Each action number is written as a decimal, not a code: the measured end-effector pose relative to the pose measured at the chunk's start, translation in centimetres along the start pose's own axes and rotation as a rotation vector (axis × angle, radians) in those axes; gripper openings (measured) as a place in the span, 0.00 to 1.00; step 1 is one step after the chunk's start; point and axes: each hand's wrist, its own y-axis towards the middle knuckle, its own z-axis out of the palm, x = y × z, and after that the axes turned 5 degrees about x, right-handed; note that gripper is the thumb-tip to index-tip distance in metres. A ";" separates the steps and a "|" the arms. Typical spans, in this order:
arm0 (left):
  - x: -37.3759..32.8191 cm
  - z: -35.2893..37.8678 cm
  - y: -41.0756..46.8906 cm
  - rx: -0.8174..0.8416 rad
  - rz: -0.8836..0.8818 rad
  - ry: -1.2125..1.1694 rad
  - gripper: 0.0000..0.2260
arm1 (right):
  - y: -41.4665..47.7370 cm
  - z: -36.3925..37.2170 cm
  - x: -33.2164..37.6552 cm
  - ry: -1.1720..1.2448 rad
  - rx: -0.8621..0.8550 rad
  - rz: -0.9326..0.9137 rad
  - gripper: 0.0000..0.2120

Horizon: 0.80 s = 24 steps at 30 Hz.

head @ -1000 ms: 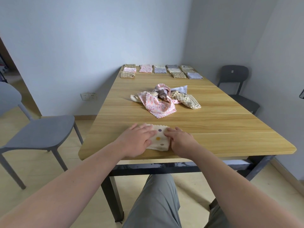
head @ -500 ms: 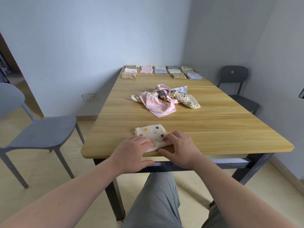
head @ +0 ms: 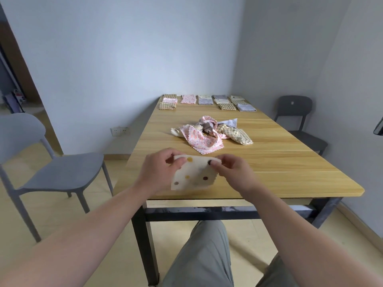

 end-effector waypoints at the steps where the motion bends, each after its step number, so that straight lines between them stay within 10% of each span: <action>1: -0.5 -0.1 0.5 0.006 -0.029 -0.054 0.02 | 0.1 -0.1 0.5 0.051 -0.013 0.003 0.10; 24: 2.7 12.0 21.5 0.424 -0.643 -0.887 0.11 | 21.3 -7.2 -7.1 0.293 -0.189 0.337 0.13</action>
